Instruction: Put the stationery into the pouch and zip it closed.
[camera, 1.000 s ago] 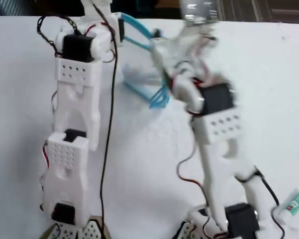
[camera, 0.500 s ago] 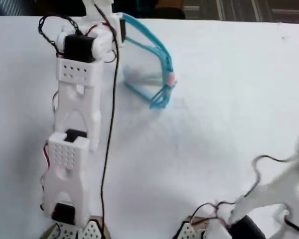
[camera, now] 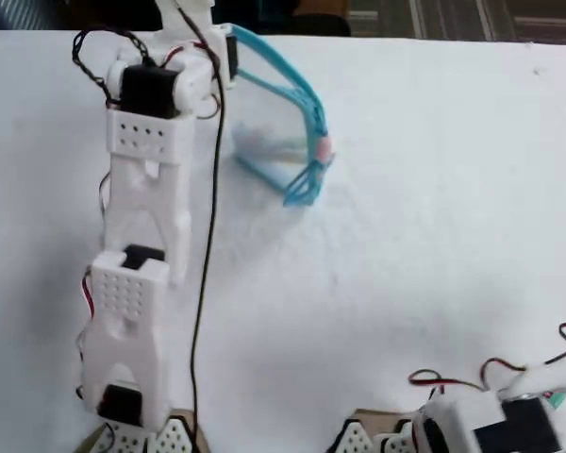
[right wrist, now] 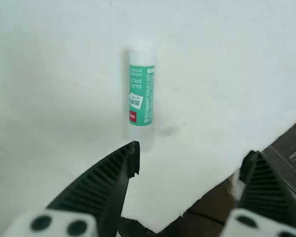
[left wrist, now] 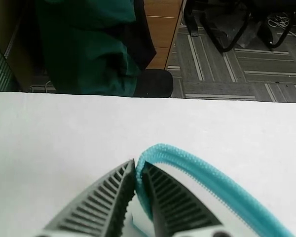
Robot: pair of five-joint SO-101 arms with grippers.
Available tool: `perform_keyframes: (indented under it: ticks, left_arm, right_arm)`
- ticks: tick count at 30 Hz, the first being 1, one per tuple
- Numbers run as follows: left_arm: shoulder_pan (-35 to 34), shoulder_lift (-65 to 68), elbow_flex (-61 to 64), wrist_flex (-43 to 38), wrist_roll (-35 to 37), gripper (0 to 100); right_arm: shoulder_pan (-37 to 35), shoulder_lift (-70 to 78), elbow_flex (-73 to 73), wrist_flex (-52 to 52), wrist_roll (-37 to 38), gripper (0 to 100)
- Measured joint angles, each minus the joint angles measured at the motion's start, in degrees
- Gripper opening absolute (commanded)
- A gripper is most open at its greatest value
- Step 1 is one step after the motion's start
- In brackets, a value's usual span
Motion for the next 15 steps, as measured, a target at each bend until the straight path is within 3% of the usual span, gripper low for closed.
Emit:
perform_keyframes:
  ticks: [15]
  left_arm:
    - [0.2, 0.0, 0.0, 0.0, 0.0, 2]
  right_arm:
    - [-10.4, 11.0, 5.5, -15.5, -0.1, 32.3]
